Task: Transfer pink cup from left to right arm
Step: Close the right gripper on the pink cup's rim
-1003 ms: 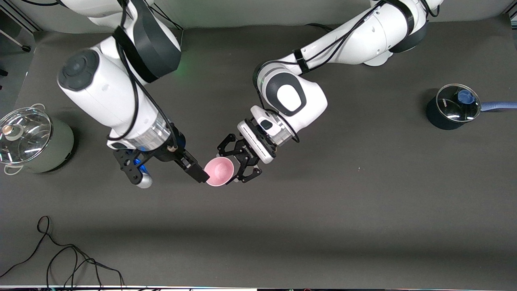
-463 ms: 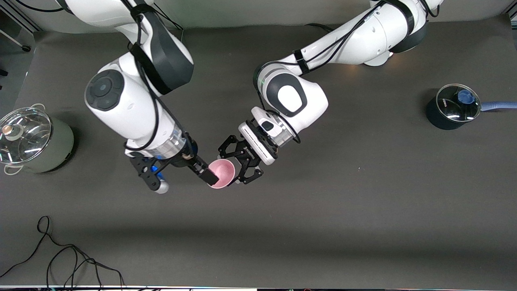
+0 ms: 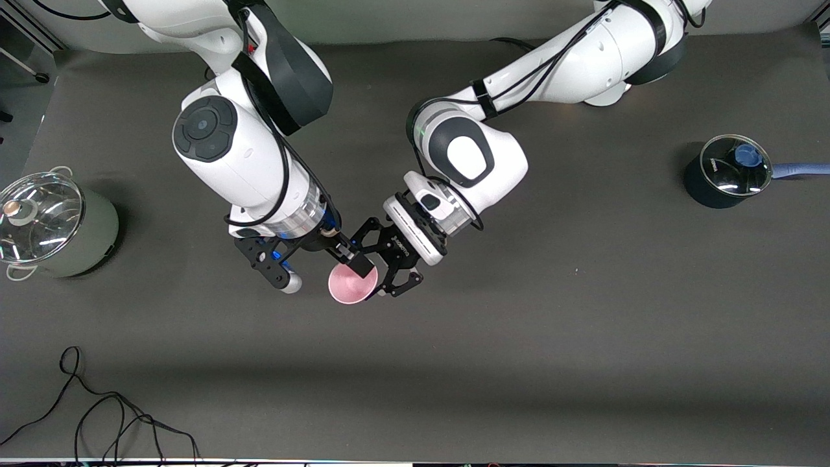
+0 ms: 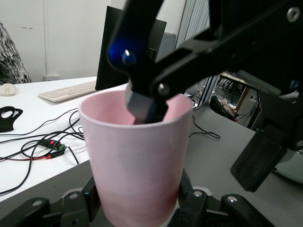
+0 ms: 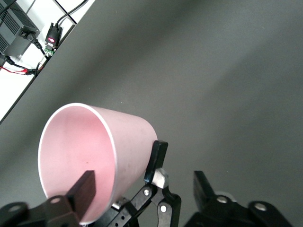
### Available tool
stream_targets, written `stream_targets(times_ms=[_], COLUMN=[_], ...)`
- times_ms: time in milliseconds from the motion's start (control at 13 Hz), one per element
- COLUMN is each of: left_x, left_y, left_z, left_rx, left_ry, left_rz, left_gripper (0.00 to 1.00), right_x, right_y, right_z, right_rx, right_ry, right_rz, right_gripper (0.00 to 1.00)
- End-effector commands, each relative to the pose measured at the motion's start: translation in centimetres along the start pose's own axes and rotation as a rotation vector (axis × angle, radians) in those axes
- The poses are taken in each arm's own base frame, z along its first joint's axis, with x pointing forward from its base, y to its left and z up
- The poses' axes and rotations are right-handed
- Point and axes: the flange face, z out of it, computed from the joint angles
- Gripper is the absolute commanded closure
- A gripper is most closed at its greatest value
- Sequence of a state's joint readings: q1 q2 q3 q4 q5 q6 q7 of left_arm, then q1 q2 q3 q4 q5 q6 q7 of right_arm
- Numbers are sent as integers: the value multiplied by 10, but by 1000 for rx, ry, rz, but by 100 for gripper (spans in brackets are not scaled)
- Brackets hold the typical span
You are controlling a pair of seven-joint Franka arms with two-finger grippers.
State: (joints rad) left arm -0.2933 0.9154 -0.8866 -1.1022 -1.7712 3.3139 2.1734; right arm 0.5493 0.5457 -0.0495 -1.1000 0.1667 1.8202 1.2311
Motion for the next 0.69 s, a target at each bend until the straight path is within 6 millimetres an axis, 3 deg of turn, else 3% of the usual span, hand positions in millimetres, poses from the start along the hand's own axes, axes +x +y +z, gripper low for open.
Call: stream_targets(times_ms=[0, 77, 617], left_x=[9, 9, 8], left_y=[6, 6, 6], left_z=[-3, -3, -3], left_rx=[19, 19, 20], left_ry=[4, 4, 4], left_rz=[-5, -5, -6], left_gripper=[100, 100, 100], right_x=[-1, 0, 16], right_y=[-1, -1, 5], right_z=[0, -1, -15], right_rx=[-13, -12, 4], right_ry=[1, 3, 17], right_rz=[21, 22, 26], right_gripper=[81, 100, 100])
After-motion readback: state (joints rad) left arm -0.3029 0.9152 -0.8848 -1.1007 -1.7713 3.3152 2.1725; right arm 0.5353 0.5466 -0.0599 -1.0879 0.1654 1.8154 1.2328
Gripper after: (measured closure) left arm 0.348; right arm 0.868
